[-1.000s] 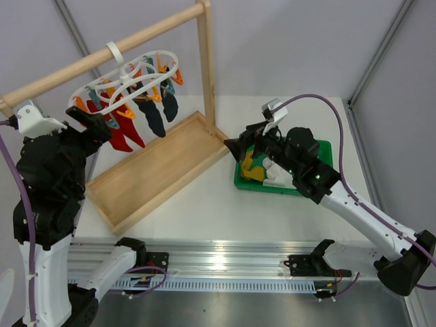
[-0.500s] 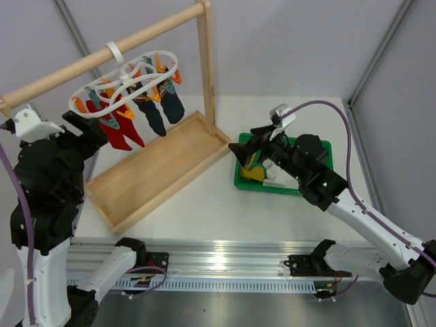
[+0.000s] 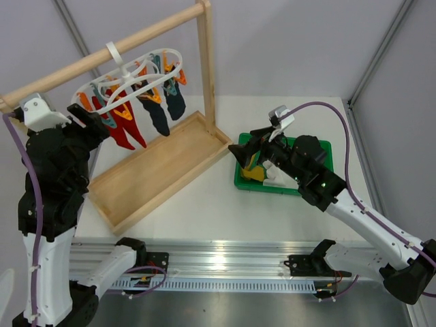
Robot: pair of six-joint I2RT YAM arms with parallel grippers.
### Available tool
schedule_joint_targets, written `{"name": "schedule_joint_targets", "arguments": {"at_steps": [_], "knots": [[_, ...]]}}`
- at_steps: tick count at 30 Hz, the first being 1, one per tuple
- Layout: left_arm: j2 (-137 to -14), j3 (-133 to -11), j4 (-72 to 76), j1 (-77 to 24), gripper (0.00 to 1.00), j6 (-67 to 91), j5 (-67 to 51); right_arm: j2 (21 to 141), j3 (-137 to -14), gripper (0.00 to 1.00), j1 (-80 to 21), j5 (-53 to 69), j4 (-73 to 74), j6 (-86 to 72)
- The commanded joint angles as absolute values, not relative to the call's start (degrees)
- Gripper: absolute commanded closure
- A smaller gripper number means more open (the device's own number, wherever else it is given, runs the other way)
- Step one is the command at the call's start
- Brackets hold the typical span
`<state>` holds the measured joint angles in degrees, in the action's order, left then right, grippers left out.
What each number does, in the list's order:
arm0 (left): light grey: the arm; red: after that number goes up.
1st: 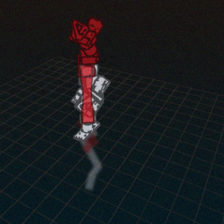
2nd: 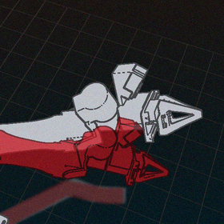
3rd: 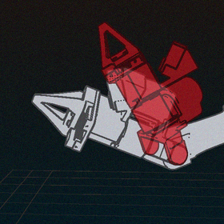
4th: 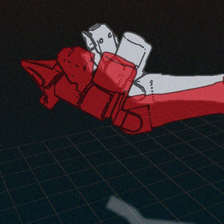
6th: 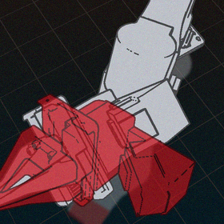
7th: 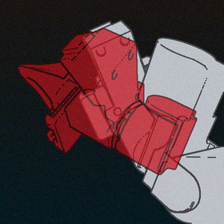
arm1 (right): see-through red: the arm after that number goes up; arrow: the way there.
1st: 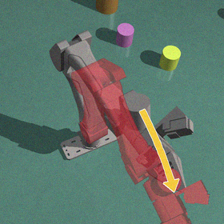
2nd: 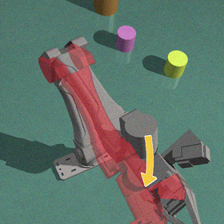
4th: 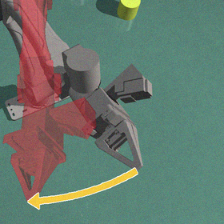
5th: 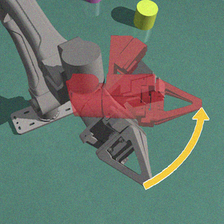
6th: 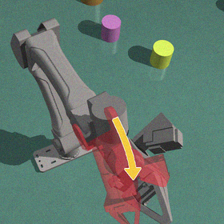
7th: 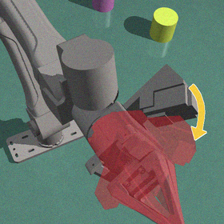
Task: Clip the socks to the hanger
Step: Open the clamp at the hanger.
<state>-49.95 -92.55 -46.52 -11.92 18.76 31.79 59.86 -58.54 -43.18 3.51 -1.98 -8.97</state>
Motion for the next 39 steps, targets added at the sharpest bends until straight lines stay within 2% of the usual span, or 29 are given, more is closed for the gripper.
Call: {"name": "schedule_joint_targets", "arguments": {"at_steps": [1,20,39], "knots": [[-50.7,-92.0,-44.9,-11.5,0.27,17.4,31.7,59.4,-58.4,0.0,-43.4,3.2,-4.1,-9.0],[-46.1,-90.6,-47.5,-11.6,0.25,17.3,30.8,59.4,-57.7,0.01,-43.4,3.0,-4.1,-8.8],[-48.2,-91.1,-43.8,-11.6,0.32,18.1,28.6,58.8,-57.0,0.0,-43.4,3.5,-4.7,-9.0]]}}
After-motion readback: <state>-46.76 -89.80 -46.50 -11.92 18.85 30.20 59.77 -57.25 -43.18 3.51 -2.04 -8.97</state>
